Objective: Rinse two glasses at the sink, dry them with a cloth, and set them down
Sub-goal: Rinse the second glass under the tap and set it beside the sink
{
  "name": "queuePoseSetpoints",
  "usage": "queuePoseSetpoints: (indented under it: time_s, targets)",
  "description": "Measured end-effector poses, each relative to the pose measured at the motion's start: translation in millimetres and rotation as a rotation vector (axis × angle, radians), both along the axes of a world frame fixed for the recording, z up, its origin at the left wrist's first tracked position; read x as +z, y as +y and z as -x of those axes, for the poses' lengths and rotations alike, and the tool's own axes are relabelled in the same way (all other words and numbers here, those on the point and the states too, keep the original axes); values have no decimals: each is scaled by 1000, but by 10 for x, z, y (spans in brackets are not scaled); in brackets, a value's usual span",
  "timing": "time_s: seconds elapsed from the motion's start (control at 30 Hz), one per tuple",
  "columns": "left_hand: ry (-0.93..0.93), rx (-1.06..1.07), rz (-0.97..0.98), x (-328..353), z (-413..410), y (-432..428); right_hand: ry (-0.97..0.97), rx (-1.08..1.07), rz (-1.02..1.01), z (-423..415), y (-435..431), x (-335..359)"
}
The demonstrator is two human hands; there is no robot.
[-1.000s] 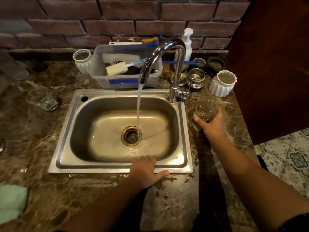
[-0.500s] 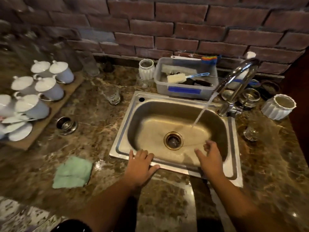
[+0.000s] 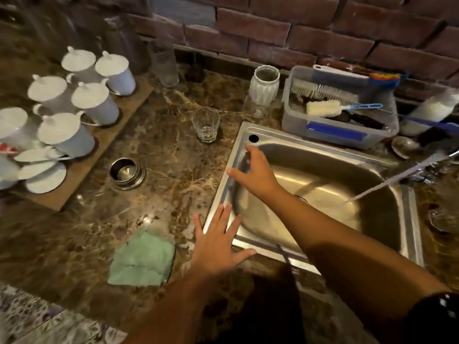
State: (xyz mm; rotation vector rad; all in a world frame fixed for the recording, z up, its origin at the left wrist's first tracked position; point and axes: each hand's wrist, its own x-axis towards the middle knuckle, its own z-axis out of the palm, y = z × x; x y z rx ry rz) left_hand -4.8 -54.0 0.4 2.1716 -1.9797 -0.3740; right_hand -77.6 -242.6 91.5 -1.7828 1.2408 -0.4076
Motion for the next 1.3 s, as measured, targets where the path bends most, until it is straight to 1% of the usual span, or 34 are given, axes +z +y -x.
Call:
queuePoseSetpoints:
  time_s: [0.13, 0.33, 0.53, 0.73, 0.83, 0.93, 1.13, 1.17, 1.23, 1.3]
  targets:
    - [41, 7, 30, -46, 0, -23, -63, -9, -49, -455, -405, -37]
    - [36, -7, -6, -143, -33, -47, -116, 32, -122, -966, -875, -118]
    - [41, -12, 72, -167, -38, -1, -153, 53, -105, -1197, -1029, -268]
    - [-36, -23, 14, -174, -29, -23, -203, 54, -89, -1178, -1032, -326]
    - [-31, -14, 27, -143, -13, -46, -258, 22, -95, -992, -911, -283]
    - [-20, 5, -2, -74, -19, -51, -294, -20, -116, -659, -727, -130]
    - [-91, 19, -135, 149, 46, -4, -339, -76, -130, 402, -113, 298]
    - [-110, 4, -170, 186, 94, -10, -339, -89, -147, 607, -12, 353]
    - [-161, -97, -256, 240, 258, -7, -329, -123, -189, 1015, 177, 415]
    - [-158, -190, -299, 254, 505, -62, -330, -164, -228, 1400, 324, 417]
